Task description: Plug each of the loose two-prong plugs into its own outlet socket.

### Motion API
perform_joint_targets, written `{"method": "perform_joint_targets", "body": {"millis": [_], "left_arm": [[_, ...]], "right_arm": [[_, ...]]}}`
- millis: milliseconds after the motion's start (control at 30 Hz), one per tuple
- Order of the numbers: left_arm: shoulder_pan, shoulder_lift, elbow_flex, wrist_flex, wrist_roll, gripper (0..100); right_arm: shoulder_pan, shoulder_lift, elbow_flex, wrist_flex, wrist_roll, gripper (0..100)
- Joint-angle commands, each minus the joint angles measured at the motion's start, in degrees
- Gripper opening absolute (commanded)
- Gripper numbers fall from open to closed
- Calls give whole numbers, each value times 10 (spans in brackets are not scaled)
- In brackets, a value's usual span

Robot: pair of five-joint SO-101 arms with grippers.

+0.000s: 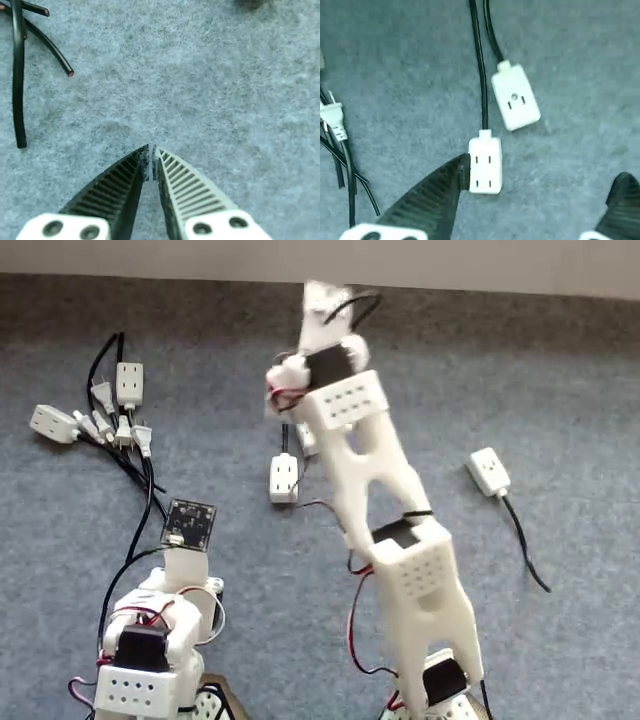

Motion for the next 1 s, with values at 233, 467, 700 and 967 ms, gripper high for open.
{"method": "perform_joint_targets", "body": {"millis": [233, 467, 700, 967], "left_arm": [[-167, 0, 10, -138, -66, 46], [-176, 0, 2, -210, -262, 46], [-231, 5, -101, -209, -261, 131], [-260, 20, -190, -243, -261, 227]], "right_arm": [[179, -302, 78, 25, 120, 406], [280, -494, 398, 25, 199, 406], [309, -654, 691, 22, 274, 406], [308, -727, 960, -50, 274, 406]]}}
